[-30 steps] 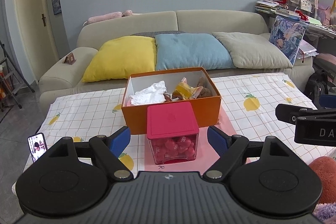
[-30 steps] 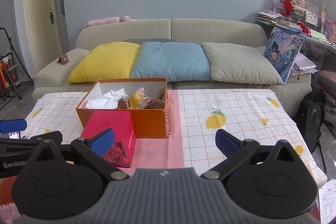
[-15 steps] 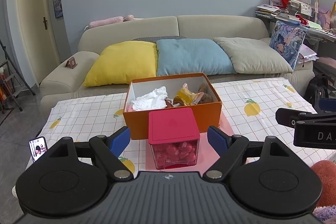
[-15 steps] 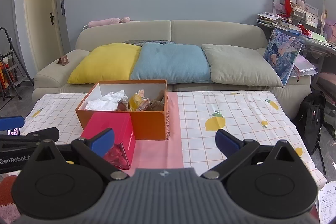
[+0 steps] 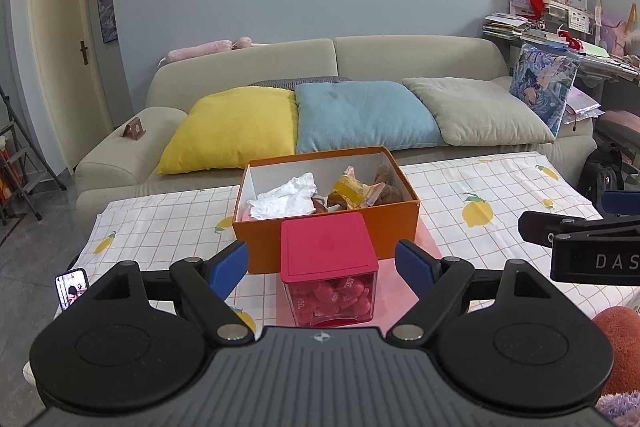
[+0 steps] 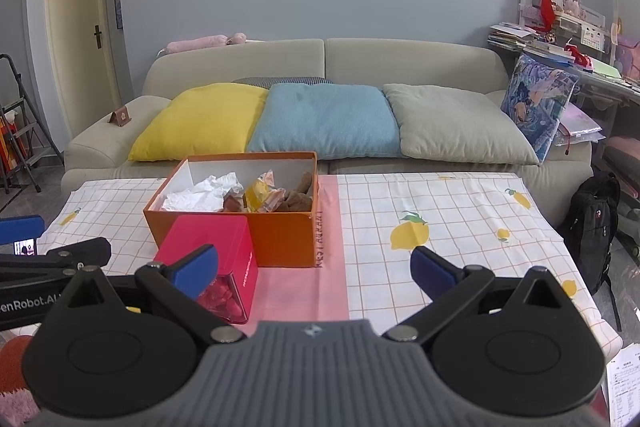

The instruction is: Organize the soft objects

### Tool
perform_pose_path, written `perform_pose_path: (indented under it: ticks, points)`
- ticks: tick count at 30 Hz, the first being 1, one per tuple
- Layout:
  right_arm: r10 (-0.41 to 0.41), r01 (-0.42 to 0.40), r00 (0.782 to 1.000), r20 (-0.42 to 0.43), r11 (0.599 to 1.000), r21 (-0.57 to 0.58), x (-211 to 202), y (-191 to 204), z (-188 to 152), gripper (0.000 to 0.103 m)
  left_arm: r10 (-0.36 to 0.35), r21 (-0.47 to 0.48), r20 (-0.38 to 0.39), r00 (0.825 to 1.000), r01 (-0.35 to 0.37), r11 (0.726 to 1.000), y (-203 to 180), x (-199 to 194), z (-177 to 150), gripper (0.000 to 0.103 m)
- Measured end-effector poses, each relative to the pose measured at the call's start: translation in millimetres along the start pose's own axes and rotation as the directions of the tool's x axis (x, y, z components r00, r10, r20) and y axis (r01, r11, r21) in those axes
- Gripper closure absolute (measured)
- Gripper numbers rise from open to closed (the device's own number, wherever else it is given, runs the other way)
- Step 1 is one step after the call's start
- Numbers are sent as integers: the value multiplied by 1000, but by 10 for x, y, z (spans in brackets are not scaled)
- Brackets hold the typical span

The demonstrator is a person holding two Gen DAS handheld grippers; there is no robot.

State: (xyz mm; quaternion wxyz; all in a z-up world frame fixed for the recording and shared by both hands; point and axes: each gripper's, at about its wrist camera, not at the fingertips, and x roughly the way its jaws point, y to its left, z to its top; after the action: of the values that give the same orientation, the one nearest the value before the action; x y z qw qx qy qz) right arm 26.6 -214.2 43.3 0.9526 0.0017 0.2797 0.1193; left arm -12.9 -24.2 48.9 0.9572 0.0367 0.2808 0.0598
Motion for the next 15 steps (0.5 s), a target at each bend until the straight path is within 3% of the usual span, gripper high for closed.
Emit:
perform_pose_path:
  ticks: [15]
  points:
    - [3, -3, 1000, -17, 1000, 12, 33, 2, -32, 3, 2, 1, -3, 1000, -2, 1000, 14, 8, -6, 6]
